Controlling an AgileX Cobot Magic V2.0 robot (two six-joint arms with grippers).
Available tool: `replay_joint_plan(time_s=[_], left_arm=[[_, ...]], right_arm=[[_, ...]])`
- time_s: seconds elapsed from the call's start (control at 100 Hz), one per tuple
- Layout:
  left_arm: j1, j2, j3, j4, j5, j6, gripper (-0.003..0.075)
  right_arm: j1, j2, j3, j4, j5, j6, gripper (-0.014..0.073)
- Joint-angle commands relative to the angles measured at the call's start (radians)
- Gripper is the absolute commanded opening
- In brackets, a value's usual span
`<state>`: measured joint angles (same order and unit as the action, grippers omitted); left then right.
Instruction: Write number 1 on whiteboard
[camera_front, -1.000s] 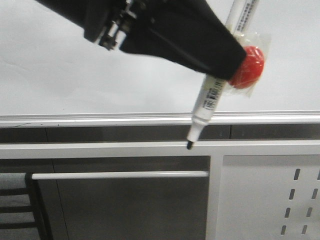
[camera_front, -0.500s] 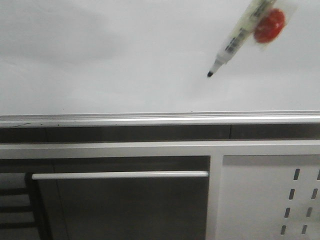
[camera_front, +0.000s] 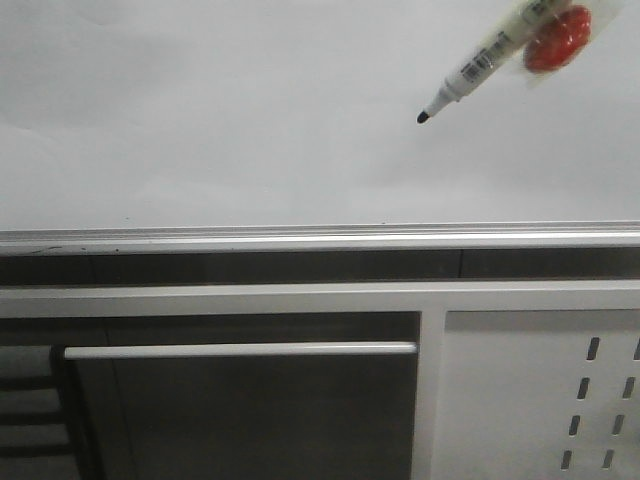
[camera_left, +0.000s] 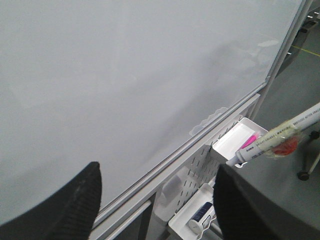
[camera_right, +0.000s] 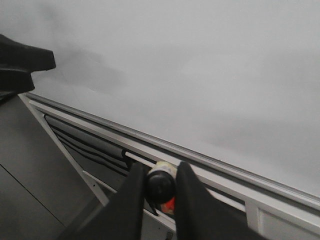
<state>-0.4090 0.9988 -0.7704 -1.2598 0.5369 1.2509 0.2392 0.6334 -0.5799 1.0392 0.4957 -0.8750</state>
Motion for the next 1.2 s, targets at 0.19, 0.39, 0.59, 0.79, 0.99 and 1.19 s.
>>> replay_joint_plan(time_s=[0.19, 0.39, 0.59, 0.79, 0.99, 1.19], left_arm=[[0.0, -0.018, -0.024, -0.057, -0.047, -0.009, 0.0438], [0.0, -0.018, -0.024, -0.061, -0.067, -0.009, 0.0438], [0.0, -0.018, -0.024, -0.068, -0.094, -0.009, 0.0438], [0.0, -0.018, -0.024, -0.077, -0.112, -0.009, 0.0438], [0.0, -0.018, -0.024, -0.077, -0.112, -0.009, 0.0438], [0.0, -0.018, -0.024, -0.078, -0.112, -0.009, 0.0438]], right_arm=[[0.001, 0.006, -0.024, 0.273, -0.065, -0.289, -0.0051], [0.001, 0.006, -0.024, 0.379, -0.088, -0.433, -0.0049], [0.001, 0.038, -0.024, 0.415, -0.056, -0.522, -0.0043], [0.001, 0.085, -0.024, 0.496, -0.04, -0.635, -0.0043], [0.043, 0.121, -0.017, 0.498, -0.042, -0.687, -0.0043], [0.151, 0.159, -0.01, 0.535, -0.137, -0.774, -0.0043]])
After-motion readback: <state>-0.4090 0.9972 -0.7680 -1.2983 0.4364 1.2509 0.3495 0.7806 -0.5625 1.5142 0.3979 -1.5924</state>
